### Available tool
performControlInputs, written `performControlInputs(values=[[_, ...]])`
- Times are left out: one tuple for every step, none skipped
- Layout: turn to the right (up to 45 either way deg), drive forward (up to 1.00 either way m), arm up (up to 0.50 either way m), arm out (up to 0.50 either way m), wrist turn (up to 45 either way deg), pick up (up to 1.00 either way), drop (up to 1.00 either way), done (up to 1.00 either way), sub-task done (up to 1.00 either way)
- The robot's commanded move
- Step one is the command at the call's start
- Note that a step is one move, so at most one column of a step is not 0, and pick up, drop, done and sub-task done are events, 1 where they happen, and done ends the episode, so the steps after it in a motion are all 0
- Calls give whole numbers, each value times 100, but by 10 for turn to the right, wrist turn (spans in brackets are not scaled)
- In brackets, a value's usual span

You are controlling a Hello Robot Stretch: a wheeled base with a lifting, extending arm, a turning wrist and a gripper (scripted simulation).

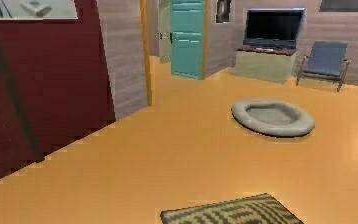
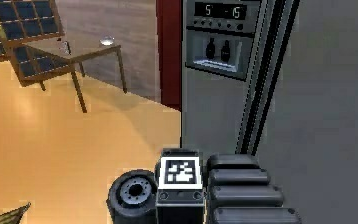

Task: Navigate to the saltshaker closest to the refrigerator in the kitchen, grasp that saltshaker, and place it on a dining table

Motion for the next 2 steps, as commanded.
performControlInputs(values=[[0, 100, 0, 0, 0, 0, 0, 0, 0], [30, 0, 0, 0, 0, 0, 0, 0, 0]])
